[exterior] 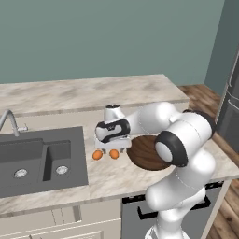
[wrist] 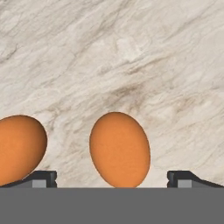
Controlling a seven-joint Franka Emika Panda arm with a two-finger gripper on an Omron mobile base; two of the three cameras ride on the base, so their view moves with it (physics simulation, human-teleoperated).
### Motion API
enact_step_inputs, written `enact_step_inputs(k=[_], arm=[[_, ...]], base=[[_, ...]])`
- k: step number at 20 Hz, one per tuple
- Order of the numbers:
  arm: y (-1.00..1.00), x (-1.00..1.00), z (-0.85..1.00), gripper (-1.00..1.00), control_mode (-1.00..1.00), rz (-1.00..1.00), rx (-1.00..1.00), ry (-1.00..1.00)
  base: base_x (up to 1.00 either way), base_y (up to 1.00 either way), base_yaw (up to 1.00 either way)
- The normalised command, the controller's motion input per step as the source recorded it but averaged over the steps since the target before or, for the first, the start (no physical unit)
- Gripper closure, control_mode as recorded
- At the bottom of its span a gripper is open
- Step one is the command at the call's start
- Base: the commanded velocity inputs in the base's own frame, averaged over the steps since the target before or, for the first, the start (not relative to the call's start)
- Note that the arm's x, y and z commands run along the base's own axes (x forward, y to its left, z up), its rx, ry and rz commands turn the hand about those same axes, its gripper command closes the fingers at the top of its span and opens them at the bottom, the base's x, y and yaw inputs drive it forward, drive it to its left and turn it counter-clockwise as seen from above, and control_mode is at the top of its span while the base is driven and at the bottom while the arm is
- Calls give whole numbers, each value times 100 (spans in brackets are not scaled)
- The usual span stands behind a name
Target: Gather the eggs and milk located in the vicinity of the sink area and place them right next to the bowl.
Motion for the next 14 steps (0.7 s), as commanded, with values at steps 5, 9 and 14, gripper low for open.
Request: enact_step_inputs(k=[5,9,14], arm=[[0,0,-13,-100,-100,-6,0,0],[0,0,-2,-100,-100,-4,0,0],[0,1,-3,-100,-100,-3,0,0]], base=[[0,0,0],[0,0,0],[0,0,0]])
